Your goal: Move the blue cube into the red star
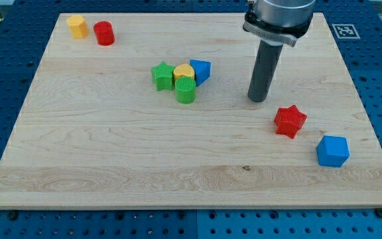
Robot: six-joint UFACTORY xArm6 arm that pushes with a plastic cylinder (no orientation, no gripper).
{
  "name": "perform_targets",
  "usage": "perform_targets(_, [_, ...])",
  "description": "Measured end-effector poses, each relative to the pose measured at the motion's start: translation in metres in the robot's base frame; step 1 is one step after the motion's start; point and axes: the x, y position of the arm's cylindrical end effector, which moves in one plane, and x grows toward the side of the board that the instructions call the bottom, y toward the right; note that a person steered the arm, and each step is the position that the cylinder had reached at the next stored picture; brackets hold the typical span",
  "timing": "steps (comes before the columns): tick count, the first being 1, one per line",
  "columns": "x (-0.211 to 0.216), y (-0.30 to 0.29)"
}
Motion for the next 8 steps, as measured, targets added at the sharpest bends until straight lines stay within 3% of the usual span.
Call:
perform_targets(2, [0.054,-0.023])
perform_targets(4, [0.152,0.006])
perform_targets(5, [0.176,0.032])
perform_targets(7, [0.173,0.137])
perform_targets(8, [0.166,0.160])
